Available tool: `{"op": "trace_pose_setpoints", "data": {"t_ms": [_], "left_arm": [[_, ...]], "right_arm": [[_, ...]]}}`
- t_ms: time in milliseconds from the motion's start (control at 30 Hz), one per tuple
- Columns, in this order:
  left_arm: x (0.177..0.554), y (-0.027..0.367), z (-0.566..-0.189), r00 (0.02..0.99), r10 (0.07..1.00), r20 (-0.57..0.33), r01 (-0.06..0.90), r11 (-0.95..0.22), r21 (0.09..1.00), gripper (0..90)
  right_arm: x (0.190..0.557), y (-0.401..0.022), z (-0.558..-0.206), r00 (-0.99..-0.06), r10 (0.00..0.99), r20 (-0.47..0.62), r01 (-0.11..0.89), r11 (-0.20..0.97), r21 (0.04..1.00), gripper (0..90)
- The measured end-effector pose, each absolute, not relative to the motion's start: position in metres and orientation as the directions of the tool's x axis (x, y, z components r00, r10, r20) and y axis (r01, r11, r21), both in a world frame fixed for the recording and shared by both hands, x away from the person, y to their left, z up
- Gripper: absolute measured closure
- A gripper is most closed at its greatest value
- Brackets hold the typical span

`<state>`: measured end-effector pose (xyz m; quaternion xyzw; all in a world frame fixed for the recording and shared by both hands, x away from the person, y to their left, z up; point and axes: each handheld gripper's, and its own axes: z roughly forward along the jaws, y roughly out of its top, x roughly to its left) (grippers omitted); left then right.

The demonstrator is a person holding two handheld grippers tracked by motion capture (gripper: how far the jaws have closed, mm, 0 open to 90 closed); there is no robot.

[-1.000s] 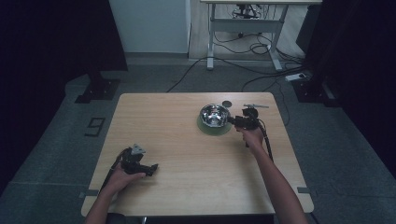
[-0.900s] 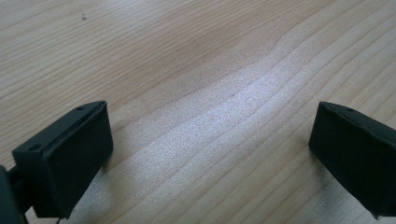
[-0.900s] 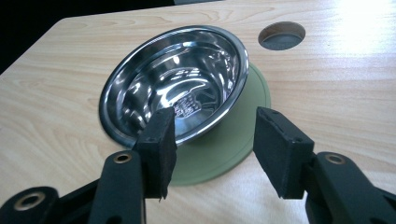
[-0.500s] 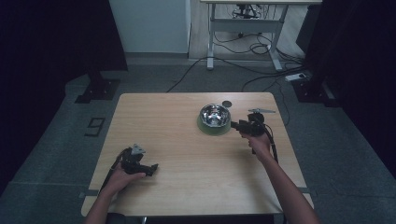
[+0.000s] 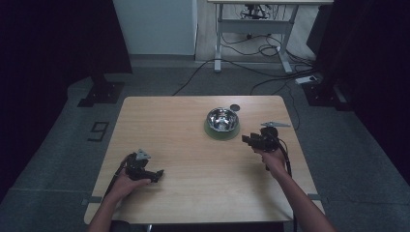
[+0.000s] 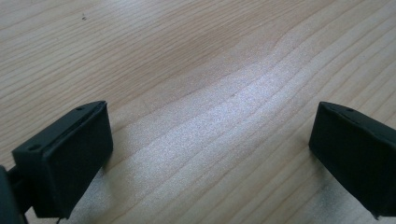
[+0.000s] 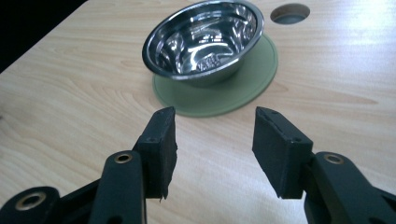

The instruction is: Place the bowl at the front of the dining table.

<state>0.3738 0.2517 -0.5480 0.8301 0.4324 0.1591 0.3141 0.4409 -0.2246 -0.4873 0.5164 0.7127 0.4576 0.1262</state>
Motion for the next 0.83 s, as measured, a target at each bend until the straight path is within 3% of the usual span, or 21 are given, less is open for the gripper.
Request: {"op": "trace_pose_setpoints", "data": {"t_ms": [400, 833], "left_arm": [[0.374, 0.252, -0.548, 0.575, 0.818, -0.008, 0.619, -0.428, 0.659, 0.0], [0.373, 0.252, -0.548, 0.573, 0.819, -0.007, 0.619, -0.428, 0.658, 0.0]], "right_arm": [[0.413, -0.234, -0.499, -0.459, 0.847, 0.268, 0.622, 0.091, 0.778, 48.9], [0.408, -0.235, -0.509, -0.466, 0.840, 0.279, 0.635, 0.097, 0.766, 45.6]]}}
